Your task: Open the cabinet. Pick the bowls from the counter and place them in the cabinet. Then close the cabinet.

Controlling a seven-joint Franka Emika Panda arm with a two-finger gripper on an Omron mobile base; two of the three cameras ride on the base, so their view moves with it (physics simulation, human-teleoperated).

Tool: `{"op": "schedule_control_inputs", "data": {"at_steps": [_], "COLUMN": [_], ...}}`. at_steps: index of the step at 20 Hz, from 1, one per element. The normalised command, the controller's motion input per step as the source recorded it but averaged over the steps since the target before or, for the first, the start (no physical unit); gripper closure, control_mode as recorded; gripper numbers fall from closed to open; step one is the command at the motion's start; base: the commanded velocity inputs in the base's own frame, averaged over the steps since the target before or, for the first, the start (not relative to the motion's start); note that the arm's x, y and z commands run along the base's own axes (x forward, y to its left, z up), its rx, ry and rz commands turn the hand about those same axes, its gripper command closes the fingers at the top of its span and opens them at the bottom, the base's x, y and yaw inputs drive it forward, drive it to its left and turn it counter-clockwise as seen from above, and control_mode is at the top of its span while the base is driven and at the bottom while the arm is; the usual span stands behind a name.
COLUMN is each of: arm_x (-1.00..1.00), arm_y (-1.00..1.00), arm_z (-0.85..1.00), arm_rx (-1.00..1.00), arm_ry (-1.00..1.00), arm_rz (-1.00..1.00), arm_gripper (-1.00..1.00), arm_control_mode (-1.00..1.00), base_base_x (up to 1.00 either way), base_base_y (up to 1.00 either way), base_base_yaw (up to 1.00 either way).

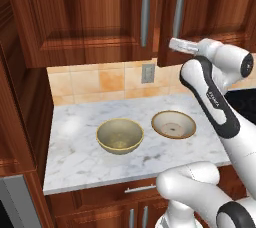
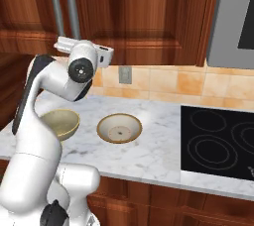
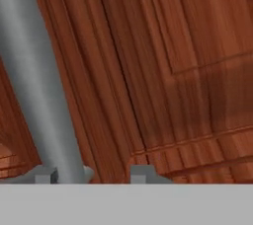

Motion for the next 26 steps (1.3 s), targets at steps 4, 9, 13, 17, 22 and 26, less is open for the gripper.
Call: {"op": "schedule_control_inputs", "data": {"at_steps": [4,9,13,17,22,26], "arm_x": [-1.0,-1.0,-1.0,-1.0,-0.98,-0.46], "arm_y": [-1.0,-1.0,-1.0,-0.78,0.86,1.0], "arm_z": [0.0,0.04,0.01,0.0,0.0,0.0], "arm_rx": [0.27,0.27,0.32,0.26,-0.17,-0.06], "arm_ry": [-0.09,0.0,0.03,0.18,-0.02,-0.03], "arm_rz": [0.05,0.03,0.02,0.04,-0.01,-0.08], "arm_gripper": [1.0,1.0,1.0,1.0,1.0,1.0], "arm_control_mode": [-1.0,-1.0,-1.0,-1.0,-1.0,-1.0], "base_base_x": [0.0,0.0,0.0,0.0,0.0,0.0], "base_base_y": [0.0,0.0,0.0,0.0,0.0,0.0], "base_base_yaw": [0.0,0.0,0.0,0.0,0.0,0.0]}}
